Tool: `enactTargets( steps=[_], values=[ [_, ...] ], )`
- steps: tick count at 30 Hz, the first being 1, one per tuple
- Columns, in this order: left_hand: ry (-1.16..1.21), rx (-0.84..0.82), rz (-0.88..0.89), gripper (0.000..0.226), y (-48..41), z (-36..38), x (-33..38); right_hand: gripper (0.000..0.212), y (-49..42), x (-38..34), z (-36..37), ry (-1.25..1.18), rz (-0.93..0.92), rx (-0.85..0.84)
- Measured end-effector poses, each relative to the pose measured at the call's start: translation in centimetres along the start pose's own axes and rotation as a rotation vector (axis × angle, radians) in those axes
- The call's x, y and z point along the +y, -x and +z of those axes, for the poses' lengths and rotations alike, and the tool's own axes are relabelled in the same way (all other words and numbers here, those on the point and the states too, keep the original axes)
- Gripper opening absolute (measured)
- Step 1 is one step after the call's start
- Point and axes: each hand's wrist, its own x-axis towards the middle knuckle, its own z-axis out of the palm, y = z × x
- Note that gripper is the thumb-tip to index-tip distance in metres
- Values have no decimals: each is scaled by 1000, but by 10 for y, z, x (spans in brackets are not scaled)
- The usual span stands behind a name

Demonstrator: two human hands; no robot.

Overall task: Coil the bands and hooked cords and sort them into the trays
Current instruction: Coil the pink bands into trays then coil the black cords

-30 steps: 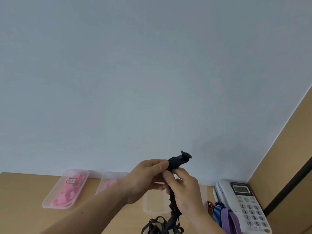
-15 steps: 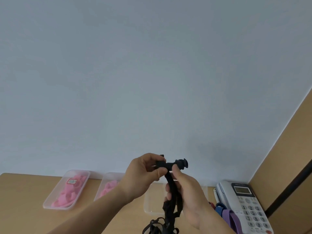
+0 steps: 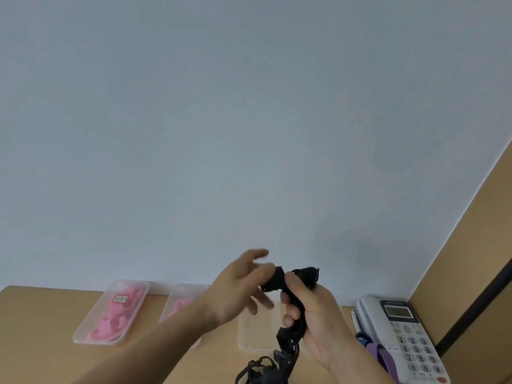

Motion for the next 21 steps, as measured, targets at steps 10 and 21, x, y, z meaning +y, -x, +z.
enactTargets(
  steps=[10, 21],
  values=[
    [171, -340, -163, 33, 1, -7, 6, 37, 9, 5, -7, 292, -158, -14],
    [-452, 227, 259, 15, -4, 19, -7, 56, 17, 5, 5, 302, 6, 106]
  ],
)
